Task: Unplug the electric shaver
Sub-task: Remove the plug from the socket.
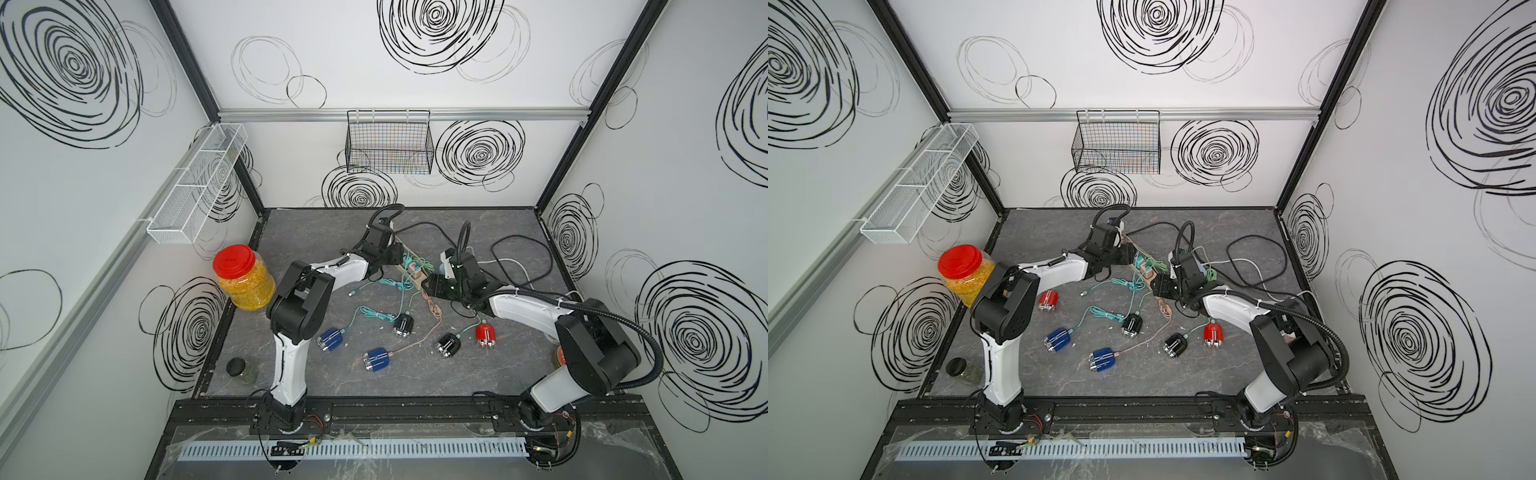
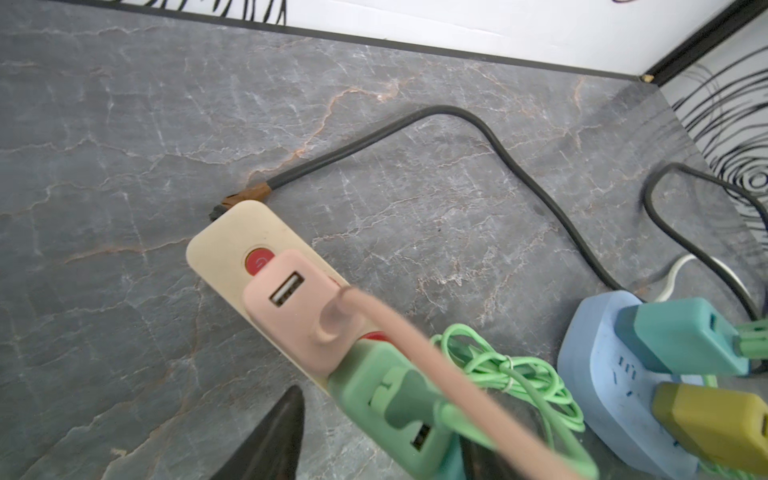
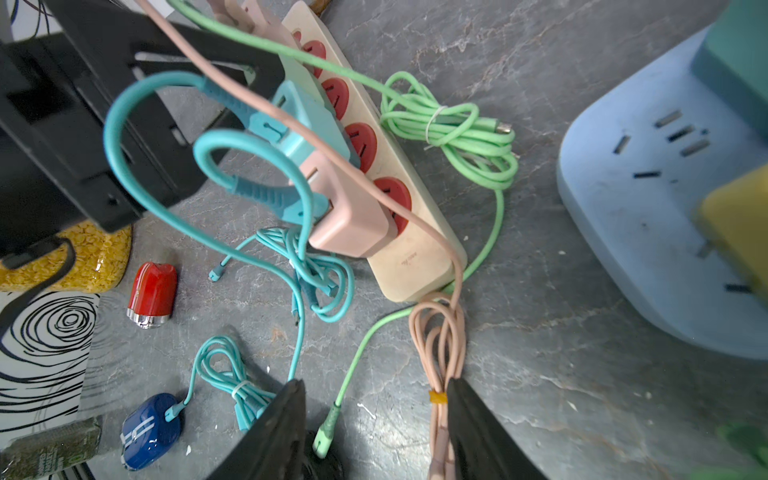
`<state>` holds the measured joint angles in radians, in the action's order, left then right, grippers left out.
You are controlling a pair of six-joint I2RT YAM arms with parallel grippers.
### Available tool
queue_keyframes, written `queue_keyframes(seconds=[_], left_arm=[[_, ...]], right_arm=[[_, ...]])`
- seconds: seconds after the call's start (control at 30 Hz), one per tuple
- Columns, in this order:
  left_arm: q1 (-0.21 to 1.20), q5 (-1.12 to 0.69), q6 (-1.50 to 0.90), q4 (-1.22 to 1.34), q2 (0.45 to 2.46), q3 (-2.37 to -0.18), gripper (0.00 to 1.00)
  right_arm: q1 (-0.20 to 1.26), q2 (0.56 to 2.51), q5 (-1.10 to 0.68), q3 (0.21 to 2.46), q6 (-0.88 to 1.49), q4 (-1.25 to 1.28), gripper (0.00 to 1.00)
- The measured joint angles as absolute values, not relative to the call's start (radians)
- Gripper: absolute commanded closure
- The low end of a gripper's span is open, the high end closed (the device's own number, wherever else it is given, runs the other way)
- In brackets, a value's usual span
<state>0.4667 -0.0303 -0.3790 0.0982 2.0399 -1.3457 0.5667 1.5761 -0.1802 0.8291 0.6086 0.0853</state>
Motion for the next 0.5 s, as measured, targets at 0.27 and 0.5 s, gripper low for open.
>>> queue_keyframes(seconds=[0.27,0.5], left_arm=[[0.468,-0.029,-0.382,0.102,2.04,-1.344,0.41],[0.468,-0.029,-0.382,0.101,2.04,-1.344,0.41]], right_arm=[[0.562,1.681,-0.196,0.905,0.583,0.142,0.64],[0.569,1.735,-0.204,0.926,0.54,0.155,0.63]])
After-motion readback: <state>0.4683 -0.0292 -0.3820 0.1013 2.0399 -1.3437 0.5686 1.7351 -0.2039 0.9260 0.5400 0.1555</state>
